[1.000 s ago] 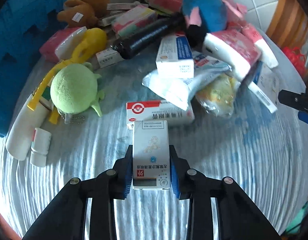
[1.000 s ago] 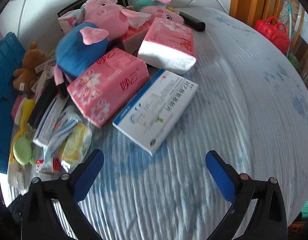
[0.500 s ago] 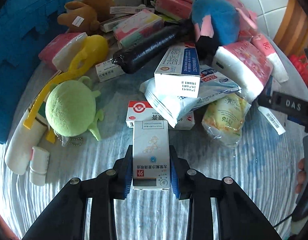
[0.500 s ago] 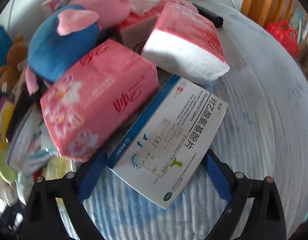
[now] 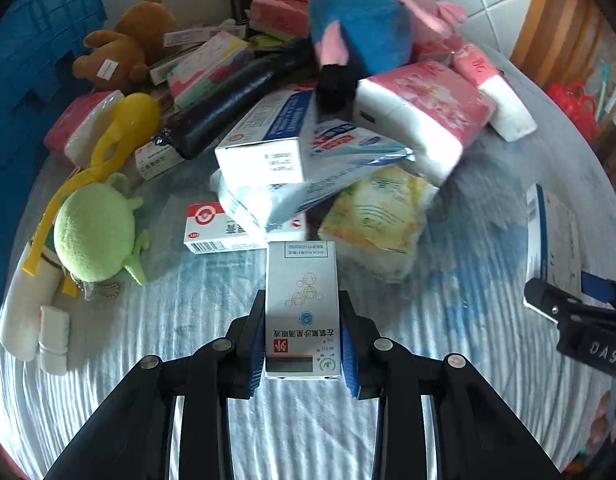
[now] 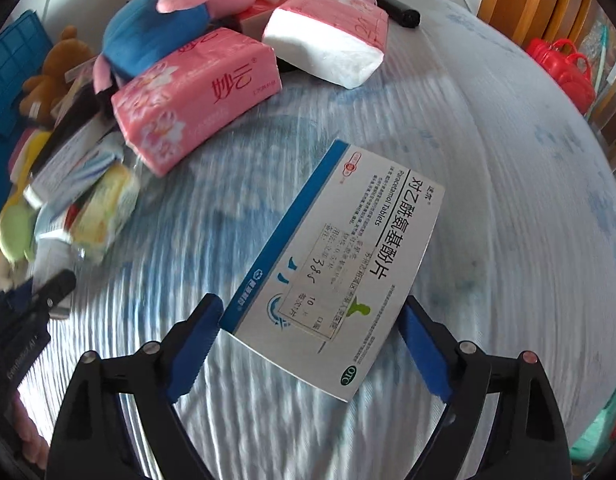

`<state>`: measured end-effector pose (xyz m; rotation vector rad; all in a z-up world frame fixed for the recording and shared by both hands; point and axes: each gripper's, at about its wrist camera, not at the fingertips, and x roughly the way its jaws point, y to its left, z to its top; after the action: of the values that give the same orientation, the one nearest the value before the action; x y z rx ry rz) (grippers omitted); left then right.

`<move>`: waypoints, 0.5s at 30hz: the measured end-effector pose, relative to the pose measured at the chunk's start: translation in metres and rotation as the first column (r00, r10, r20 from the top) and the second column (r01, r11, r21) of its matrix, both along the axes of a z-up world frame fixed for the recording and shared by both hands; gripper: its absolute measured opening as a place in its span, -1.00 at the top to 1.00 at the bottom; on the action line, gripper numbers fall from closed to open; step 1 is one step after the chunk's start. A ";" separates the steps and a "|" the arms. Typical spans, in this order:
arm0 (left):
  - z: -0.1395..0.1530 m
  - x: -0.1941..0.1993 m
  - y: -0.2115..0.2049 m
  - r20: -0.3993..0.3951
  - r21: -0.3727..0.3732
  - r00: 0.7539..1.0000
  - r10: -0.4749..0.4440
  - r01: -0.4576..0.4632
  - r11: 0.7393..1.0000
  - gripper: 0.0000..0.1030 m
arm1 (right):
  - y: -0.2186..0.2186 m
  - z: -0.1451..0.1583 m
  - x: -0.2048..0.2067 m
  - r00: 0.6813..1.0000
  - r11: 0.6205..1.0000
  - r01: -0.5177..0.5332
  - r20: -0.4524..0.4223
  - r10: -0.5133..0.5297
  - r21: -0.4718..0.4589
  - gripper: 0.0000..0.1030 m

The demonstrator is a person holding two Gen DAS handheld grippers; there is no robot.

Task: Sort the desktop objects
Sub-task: 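Grasp the white-blue paracetamol tablet box with the right tool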

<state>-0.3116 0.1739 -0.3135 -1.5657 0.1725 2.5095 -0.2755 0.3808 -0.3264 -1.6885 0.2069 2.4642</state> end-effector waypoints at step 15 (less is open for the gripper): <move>0.087 0.026 -0.021 -0.194 0.032 0.978 0.074 -0.069 0.997 0.40 | -0.041 0.109 0.010 0.962 0.989 -0.150 -0.231 0.148 0.009 0.18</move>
<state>-0.2857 0.1533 -0.2267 -1.3376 0.1121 2.7081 -0.2658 0.3394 -0.2172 -1.4659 0.1192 2.7740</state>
